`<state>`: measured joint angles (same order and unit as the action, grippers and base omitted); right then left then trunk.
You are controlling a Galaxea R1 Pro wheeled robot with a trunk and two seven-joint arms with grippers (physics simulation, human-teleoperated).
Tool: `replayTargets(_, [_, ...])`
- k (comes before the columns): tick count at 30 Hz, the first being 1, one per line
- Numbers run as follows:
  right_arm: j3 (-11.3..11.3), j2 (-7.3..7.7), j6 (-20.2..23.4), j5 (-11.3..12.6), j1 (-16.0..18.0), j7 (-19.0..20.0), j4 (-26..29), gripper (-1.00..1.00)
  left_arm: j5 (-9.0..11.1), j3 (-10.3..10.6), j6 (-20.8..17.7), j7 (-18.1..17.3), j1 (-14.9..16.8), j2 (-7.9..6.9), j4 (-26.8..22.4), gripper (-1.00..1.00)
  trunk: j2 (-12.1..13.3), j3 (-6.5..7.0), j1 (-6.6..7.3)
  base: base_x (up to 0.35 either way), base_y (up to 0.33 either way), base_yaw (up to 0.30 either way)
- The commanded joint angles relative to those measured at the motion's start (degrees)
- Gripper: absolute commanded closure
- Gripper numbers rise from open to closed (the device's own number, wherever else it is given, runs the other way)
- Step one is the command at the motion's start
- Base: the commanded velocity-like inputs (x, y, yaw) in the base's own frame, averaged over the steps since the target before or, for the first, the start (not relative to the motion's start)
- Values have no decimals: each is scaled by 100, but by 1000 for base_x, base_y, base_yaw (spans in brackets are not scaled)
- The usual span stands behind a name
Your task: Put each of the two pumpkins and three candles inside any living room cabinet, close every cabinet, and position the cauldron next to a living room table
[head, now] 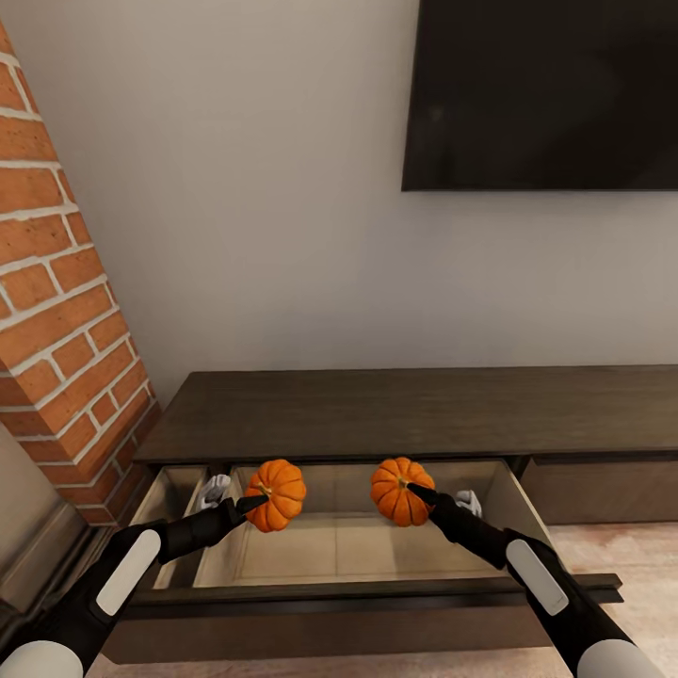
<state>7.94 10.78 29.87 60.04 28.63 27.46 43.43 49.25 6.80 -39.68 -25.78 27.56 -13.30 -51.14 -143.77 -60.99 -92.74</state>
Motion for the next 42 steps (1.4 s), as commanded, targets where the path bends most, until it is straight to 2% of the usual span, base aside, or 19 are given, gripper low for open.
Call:
replayTargets(1, [19, 3, -33, 37, 3, -15, 0, 100, 32, 8, -22, 3, 4, -5, -1, 100, -2, -5, 1, 0, 0, 0])
replayTargets(32, [32, 5, -130, 25, 3, 14, 16, 100, 32, 7, -22, -6, 4, -5, -1, 100, -2, -5, 1, 0, 0, 0])
replayTargets(38, [71, 4, -117, 21, 3, -59, 16, 100, 30, 13, -22, 2, 4, -1, -1, 100, -10, -138, -14, 0, 0, 0])
replayTargets(40, [76, 3, -112, 29, 3, -220, 7, 100, 25, 14, -22, 15, 4, 1, -1, 100, -13, -182, -19, 0, 0, 0])
replayTargets(42, [73, 3, -104, 22, 3, -680, 18, 100, 16, 25, -19, 25, 4, 8, 10, 100, -16, -227, -24, 0, 0, 0])
